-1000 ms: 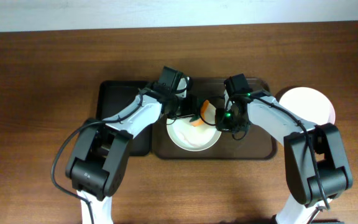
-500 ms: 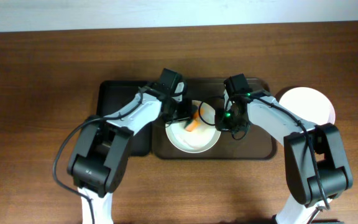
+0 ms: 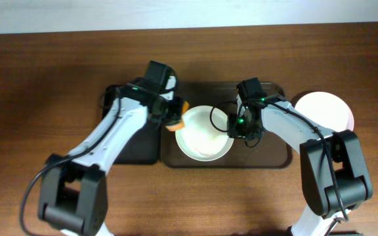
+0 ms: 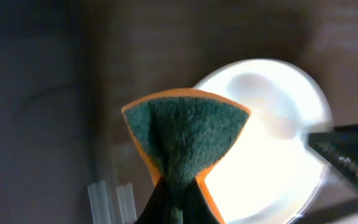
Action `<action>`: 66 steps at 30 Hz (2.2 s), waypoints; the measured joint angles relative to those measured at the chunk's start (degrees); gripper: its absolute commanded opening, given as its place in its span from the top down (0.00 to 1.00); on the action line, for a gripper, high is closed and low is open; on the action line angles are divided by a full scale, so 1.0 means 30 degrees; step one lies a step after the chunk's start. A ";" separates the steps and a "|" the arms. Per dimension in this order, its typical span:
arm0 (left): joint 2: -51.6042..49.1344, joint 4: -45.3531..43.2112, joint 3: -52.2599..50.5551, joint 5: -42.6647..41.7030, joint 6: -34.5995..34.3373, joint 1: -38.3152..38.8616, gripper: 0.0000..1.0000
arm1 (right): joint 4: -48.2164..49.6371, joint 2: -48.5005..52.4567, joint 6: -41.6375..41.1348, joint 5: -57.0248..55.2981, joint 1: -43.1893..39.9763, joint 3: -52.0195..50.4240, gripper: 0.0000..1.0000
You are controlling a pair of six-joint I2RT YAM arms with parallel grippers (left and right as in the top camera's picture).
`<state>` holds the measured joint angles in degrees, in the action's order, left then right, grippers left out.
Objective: Clean dirty plates on tray and stack at the side
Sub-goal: 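Lower the sponge into the small black tray and open the left gripper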
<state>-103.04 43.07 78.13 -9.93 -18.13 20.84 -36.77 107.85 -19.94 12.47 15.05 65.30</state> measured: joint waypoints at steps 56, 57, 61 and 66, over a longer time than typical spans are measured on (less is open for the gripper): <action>-0.1923 -0.2820 -0.3184 0.3810 0.3971 -0.3016 0.41 | -0.0109 0.0007 -0.0138 0.0000 0.0000 -0.0058 0.84; -0.1902 -0.2113 -0.3075 0.3657 0.3942 -0.3067 0.40 | -0.0109 0.0007 -0.0138 0.0000 0.0000 -0.0058 0.84; -0.1872 -0.0255 -0.3075 0.3293 0.3891 -0.3067 0.64 | -0.0117 0.0007 -0.0138 0.0000 0.0000 -0.0058 0.84; -0.1865 -0.0160 -0.3344 0.3191 0.3796 -0.2987 1.00 | -0.0124 0.0007 -0.0146 0.0000 0.0000 -0.0058 0.84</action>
<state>-108.64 42.59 68.10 -0.36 -6.74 11.88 -37.15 107.87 -20.38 12.47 15.05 65.12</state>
